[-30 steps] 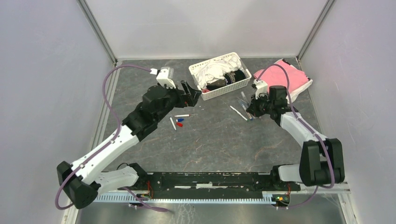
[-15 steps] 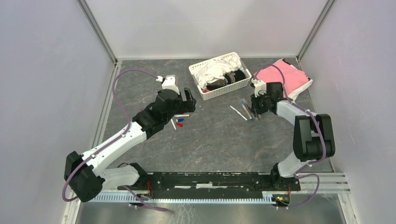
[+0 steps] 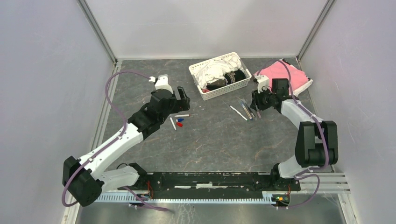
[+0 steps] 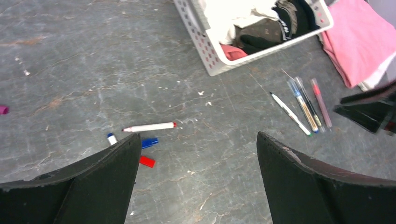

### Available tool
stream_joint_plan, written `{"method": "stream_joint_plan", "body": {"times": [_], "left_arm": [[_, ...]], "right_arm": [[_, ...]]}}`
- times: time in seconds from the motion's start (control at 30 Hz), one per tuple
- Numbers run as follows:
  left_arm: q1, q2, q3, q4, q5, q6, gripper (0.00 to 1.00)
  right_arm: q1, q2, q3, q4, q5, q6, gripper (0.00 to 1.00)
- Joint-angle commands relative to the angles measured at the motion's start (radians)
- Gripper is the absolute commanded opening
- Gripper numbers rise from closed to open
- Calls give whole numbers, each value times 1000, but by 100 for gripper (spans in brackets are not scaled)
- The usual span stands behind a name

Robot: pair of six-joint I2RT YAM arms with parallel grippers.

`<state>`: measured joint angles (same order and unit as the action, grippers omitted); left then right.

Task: Insert the pens into the pen caps
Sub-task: Place the pen at the center of the board, then pick up the pen cap from the center of the board.

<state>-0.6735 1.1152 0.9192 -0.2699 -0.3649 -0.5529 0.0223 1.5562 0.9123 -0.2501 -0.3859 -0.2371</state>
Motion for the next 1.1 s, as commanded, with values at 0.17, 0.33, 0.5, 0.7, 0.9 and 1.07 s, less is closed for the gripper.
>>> {"method": "stream_joint_plan", "body": {"times": [0.17,0.33,0.5,0.7,0.9,1.07], "left_arm": [[200,-24,-69,11,56,-154,90],[301,50,-25,-21,97,-139,85],[406,138,13,-61,119,-105,74],[536,280,69,-157,85,-175,48],[596,502,267,-400,-29,-294,35],[620,710,436,-580,-62,-344,34]], "right_arm": [[-12,-124,97,5,-418,-101,46],[-11,-144,29,92,-504,-44,46],[-12,-135,15,92,-529,-50,45],[-11,-118,8,114,-538,-32,45],[-11,-99,5,126,-542,-21,45],[-13,-87,8,133,-551,-13,45]]}}
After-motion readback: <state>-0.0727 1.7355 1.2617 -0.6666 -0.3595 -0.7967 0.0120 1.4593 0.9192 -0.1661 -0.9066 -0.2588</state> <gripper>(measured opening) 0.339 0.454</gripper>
